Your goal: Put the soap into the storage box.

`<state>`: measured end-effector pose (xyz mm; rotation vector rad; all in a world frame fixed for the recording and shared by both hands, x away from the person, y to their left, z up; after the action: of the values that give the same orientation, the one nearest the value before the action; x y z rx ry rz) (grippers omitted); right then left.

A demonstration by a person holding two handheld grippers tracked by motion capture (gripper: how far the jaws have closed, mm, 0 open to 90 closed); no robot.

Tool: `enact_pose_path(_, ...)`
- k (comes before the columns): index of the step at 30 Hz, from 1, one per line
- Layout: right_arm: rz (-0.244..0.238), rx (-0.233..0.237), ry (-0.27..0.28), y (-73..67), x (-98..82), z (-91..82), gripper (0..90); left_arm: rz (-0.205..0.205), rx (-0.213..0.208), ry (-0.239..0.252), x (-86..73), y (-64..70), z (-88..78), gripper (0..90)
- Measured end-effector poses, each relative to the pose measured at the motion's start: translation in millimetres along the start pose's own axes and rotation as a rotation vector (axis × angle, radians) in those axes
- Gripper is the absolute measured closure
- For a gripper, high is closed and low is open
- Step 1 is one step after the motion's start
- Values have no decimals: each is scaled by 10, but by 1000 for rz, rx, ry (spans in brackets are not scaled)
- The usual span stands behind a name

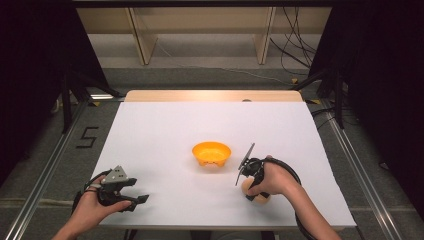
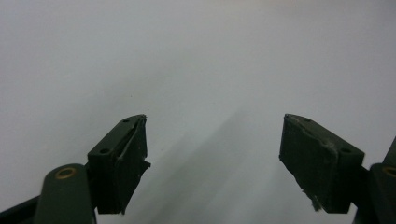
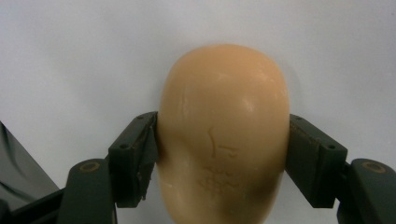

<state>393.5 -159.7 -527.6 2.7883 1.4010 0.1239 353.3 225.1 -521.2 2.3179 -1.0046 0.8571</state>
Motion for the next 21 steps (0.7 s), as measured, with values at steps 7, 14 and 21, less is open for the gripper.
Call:
enact_pose_path(7,-7,-25,9,-1,9,3,331,5,-2,-5,-1,-2,-5,230)
enact_pose_path(14,24,-7,28,-50,2,-9,333,22,3,-4,4,-9,-4,232)
enact_pose_path(21,50,2,22,-86,-24,-24,333,4,1,5,6,3,2,233)
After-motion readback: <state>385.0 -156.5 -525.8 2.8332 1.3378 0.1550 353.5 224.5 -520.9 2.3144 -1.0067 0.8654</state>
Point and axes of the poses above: each handheld gripper's, and its own axes: z roughly forward along the jaws, x roughly out of its top, y roughly to its right, the point moved 7 cm from there along z, roughly forward along the jaws, and after that the axes turned 6 degrees about -x, right-handed, at the moved point
